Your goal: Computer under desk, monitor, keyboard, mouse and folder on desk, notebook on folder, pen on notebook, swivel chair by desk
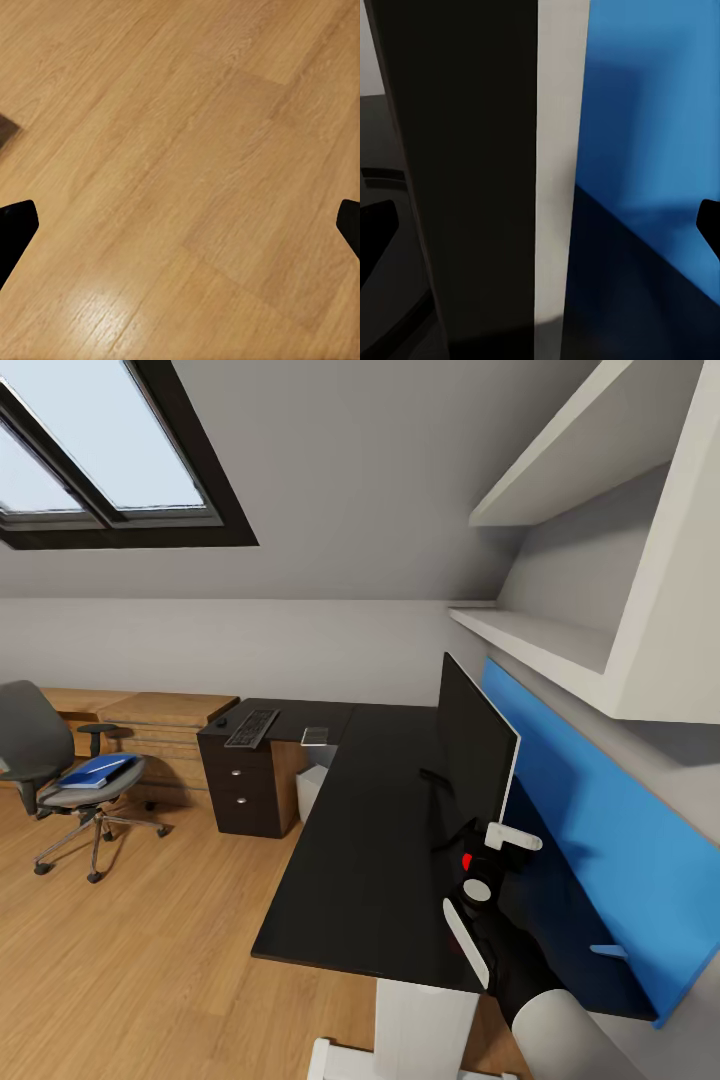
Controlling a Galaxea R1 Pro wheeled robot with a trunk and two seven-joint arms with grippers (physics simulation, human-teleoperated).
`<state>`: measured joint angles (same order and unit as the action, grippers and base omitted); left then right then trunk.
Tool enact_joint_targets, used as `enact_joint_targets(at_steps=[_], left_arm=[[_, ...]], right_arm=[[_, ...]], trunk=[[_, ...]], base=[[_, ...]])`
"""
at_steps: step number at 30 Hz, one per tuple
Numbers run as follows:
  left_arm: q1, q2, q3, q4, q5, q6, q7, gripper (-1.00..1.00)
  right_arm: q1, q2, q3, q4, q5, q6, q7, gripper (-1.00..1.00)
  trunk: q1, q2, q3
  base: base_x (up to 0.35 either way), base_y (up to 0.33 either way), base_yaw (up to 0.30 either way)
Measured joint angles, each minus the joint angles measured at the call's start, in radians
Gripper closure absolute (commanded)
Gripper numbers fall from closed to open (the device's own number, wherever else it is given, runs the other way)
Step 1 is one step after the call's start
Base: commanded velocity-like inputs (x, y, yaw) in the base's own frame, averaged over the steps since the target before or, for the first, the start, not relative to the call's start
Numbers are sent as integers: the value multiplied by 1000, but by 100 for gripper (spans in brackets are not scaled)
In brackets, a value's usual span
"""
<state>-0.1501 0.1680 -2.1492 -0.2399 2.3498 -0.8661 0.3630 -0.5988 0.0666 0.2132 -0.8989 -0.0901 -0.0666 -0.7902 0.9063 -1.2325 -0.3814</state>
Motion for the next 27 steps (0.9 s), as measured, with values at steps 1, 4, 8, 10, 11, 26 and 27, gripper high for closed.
enact_joint_targets(at_steps=[1, 4, 8, 10, 11, 26, 27], left_arm=[[0, 0, 0, 0, 0, 0, 0, -100], [0, 0, 0, 0, 0, 0, 0, -100], [0, 0, 0, 0, 0, 0, 0, -100], [0, 0, 0, 0, 0, 0, 0, -100], [0, 1, 1, 0, 1, 1, 0, -100], [0, 0, 3, 0, 3, 5, 1, -100], [0, 0, 3, 0, 3, 5, 1, -100]], right_arm=[[0, 0, 0, 0, 0, 0, 0, -100], [0, 0, 0, 0, 0, 0, 0, -100], [0, 0, 0, 0, 0, 0, 1, -100], [0, 0, 0, 0, 0, 0, 2, -100], [0, 0, 0, 1, 0, 0, 2, -100], [0, -1, 0, 1, 3, 0, 4, -100], [0, -1, 0, 2, 3, 0, 5, -100]], trunk=[[0, 0, 0], [0, 0, 0], [0, 0, 0], [0, 0, 0], [0, 0, 0], [1, 0, 0], [1, 0, 0]], base=[[0, 0, 0], [0, 0, 0], [-1, 0, 0], [-122, 0, 0], [-283, 0, 0], [-332, 0, 0], [-338, 0, 0]])
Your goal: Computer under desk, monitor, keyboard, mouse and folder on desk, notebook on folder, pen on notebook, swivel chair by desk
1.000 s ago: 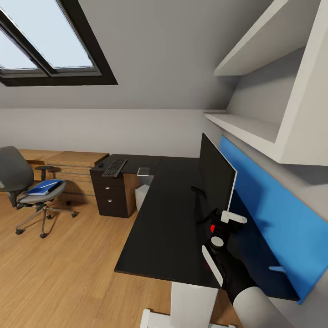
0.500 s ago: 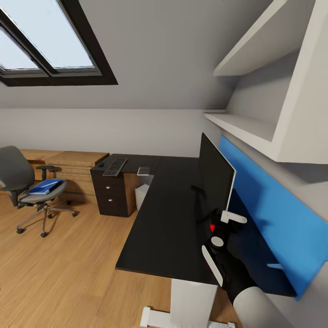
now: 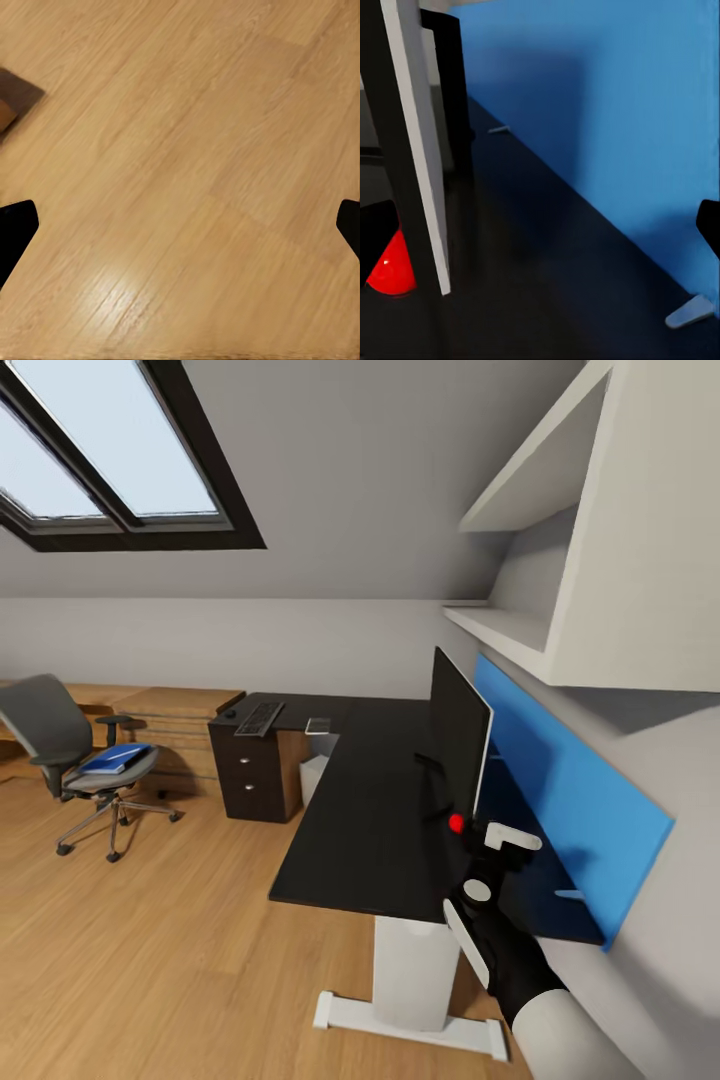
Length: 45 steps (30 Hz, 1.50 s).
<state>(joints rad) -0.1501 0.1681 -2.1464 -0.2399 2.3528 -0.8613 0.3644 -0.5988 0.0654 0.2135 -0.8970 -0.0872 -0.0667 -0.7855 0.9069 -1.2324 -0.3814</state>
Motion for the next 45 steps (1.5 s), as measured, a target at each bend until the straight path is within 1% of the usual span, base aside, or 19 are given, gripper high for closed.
enact_joint_targets(at_steps=[8, 9, 10, 15, 25, 26, 27, 29, 30, 32, 36, 39, 45], left_arm=[[0, 0, 0, 0, 0, 10, 0, -100], [0, 0, 1, 0, 1, 12, 0, -100], [0, 0, 0, 0, 1, 12, 0, -100], [0, 0, 0, 0, 1, 12, 0, -100], [0, 0, 2, 0, 2, 12, 0, -100], [0, 2, 7, 0, 3, 29, -6, -100], [0, 2, 8, 1, 3, 42, -11, -100], [0, 3, 10, 6, 2, 105, -33, -100], [0, 1, 14, 39, 3, 148, -59, -100], [0, 0, 20, 64, 3, 166, -74, -100], [0, 0, 24, 70, 3, 171, -77, -100], [0, -1, 26, 72, 3, 172, -79, -100], [0, -2, 28, 72, 3, 171, -80, -100]], right_arm=[[5, 4, 9, 30, -2, 0, 3, -100], [20, 4, 25, 36, -1, 0, 6, -100], [22, 4, 30, 37, -1, 0, 7, -100], [25, 5, 39, 38, -5, 1, 9, -100], [28, 7, 48, 39, -10, 1, 39, -100], [28, 7, 48, 49, -10, 4, 90, -100], [28, 7, 48, 50, -10, 4, 96, -100], [28, 8, 48, 52, -10, 5, 109, -100], [30, 8, 48, 58, -10, 6, 115, -100], [31, 9, 52, 88, -10, 5, 119, -100], [31, 10, 65, 107, -10, 5, 134, -100], [31, 10, 72, 128, -10, 5, 158, -100], [34, 10, 72, 170, -10, 5, 200, -100]], trunk=[[0, 0, 0], [0, 0, 0], [0, 0, 0], [0, 0, 0], [0, 0, 1], [0, 0, 1], [0, 0, 1], [0, 0, 1], [0, 0, 1], [0, 0, 1], [0, 0, 1], [-1, 0, 1], [-1, 0, 1]], base=[[-337, 0, 0], [-337, 0, 0], [-337, 0, 0], [-338, 4, 0], [-266, 215, -28], [-155, 303, 0], [-148, 306, 0], [-141, 310, 0], [-138, 312, 0], [-132, 314, 0], [-129, 314, 0], [-90, 220, 0], [-27, 68, 0]])
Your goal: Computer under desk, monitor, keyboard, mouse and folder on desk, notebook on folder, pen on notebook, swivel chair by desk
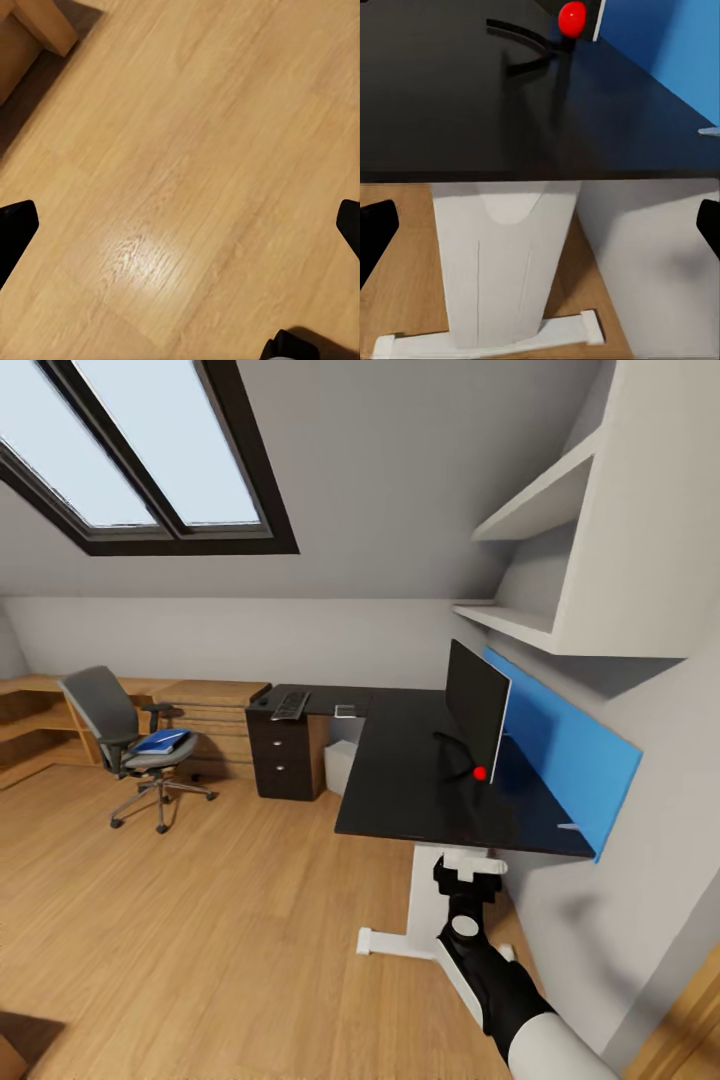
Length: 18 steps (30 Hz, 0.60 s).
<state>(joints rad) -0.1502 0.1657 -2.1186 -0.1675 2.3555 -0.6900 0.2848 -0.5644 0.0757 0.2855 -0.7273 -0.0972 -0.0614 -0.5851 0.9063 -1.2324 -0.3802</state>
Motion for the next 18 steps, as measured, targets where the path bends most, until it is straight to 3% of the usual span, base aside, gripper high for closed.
enact_joint_targets(at_steps=[7, 11, 18], left_arm=[[0, 0, 2, 0, 0, 0, 1, -100], [0, -2, 3, 0, 0, 1, 1, -100], [0, -17, 6, 2, 0, 12, 3, -100]], right_arm=[[1, 0, -3, 117, -1, -15, 23, -100], [1, 14, -5, 234, -1, -84, 36, -100], [1, 40, -8, 453, -2, -200, 51, -100]], trunk=[[0, 0, 0], [0, 0, 0], [-27, 49, 22]], base=[[-4, 10, 0], [0, 1, 0], [0, 0, 0]])
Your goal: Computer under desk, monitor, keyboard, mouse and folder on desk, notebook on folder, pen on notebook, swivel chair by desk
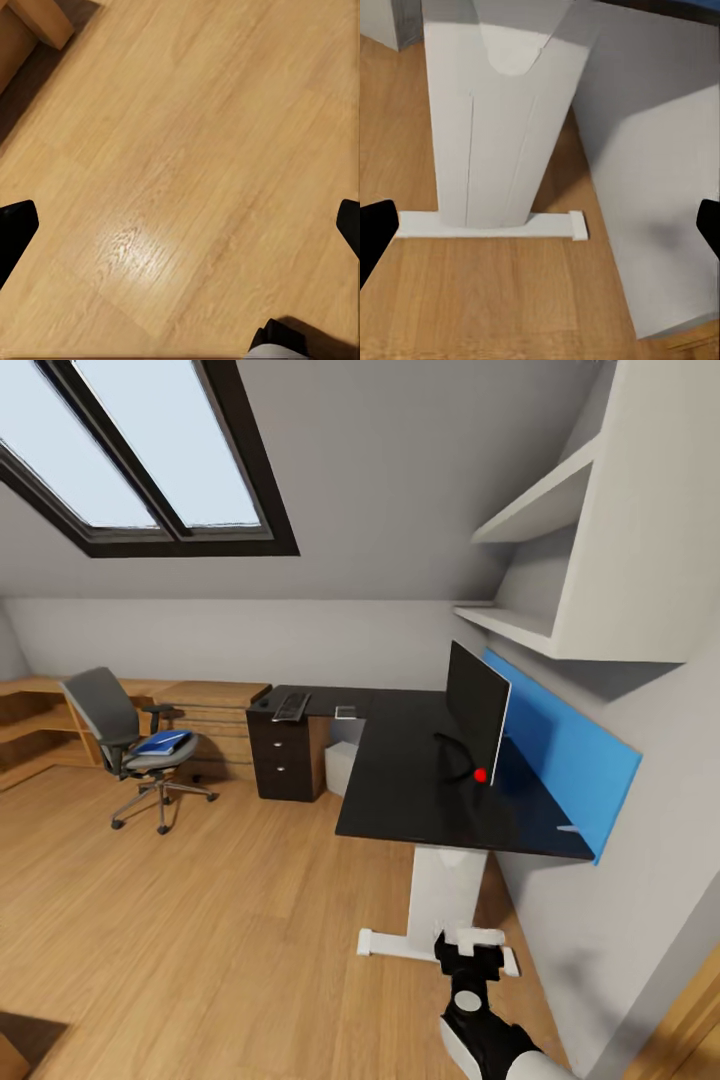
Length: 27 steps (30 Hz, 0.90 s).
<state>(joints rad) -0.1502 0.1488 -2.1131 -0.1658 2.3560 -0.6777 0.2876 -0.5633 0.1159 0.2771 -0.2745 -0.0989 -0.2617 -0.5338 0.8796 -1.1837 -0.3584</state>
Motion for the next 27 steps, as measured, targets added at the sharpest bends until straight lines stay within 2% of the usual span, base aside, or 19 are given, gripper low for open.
enact_joint_targets(at_steps=[1, 3, 4, 5, 6, 9, 10, 11, 13, 16, 17, 20, 22, 27], left_arm=[[0, -2, 2, 2, 0, 25, -1, -100], [1, -3, 2, 5, 0, 53, -1, -100], [1, -8, 3, 14, 0, 104, -1, -100], [-22, -40, 2, 121, -5, 296, -23, -100], [-39, -49, 2, 132, -5, 339, -30, -100], [-55, -60, 3, 138, -5, 391, -35, -100], [-69, -108, -3, 143, -9, 482, -45, -100], [-70, -124, -6, 143, -7, 488, -46, -100], [-71, -129, -8, 143, -6, 480, -47, -100], [-71, -132, -11, 139, -5, 410, -48, -100], [-71, -132, -11, 134, -4, 358, -49, -100], [-71, -129, -10, 118, -2, 274, -51, -100], [-71, -127, -10, 110, -2, 245, -51, -100], [-71, -126, -11, 102, -1, 222, -50, -100]], right_arm=[[0, 6, -4, 109, -2, -56, 19, -100], [0, 8, -2, 177, 0, -96, 33, -100], [4, 8, -8, 236, -3, -144, 52, -100], [50, 1, -4, 287, -28, -201, 93, -100], [146, -1, -13, 293, -36, -206, 100, -100], [148, -2, -8, 295, -36, -208, 105, -100], [198, -5, -9, 295, -40, -213, 119, -100], [210, -8, -9, 295, -41, -214, 129, -100], [214, -12, -7, 296, -41, -217, 141, -100], [216, -15, -7, 296, -42, -224, 148, -100], [217, -15, -7, 296, -43, -226, 150, -100], [217, -15, -6, 297, -43, -228, 152, -100], [217, -15, -5, 297, -43, -229, 154, -100], [218, -15, -6, 297, -43, -231, 155, -100]], trunk=[[-4, 7, 3], [-12, 21, 9], [-15, 28, 12], [-19, 35, 16], [-23, 42, 19], [-35, 63, 28], [-38, 70, 31], [-38, 70, 31], [-38, 70, 31], [-38, 70, 32], [-38, 70, 32], [-38, 70, 31], [-39, 70, 31], [-39, 70, 28]], base=[[0, 0, 0], [0, 0, 0], [0, 0, -42], [0, 0, -38], [0, 0, -30], [0, 0, -15], [0, 0, -1], [0, 0, 16], [0, 0, 54], [0, 0, 112], [0, 0, 162], [0, 0, 208], [32, 18, 235], [142, 115, 224]])
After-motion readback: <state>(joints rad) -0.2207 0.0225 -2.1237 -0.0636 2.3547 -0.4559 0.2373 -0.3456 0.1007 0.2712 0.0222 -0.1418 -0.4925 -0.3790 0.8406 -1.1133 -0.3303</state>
